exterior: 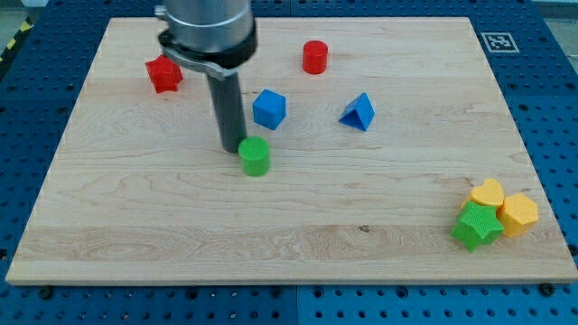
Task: Move the green circle closer to the green star
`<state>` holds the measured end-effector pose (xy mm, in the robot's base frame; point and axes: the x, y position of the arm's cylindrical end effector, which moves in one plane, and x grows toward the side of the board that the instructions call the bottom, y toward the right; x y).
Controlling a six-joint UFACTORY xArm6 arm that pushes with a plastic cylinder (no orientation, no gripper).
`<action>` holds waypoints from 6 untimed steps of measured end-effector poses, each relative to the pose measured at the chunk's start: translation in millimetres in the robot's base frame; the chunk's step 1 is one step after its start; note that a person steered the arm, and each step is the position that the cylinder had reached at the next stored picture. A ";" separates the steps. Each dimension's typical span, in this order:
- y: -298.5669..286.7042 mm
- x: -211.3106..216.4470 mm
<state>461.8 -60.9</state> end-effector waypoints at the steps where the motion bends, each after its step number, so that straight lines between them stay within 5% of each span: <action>1: 32.8 14.4; 6: 9.0 60.2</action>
<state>522.0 -51.9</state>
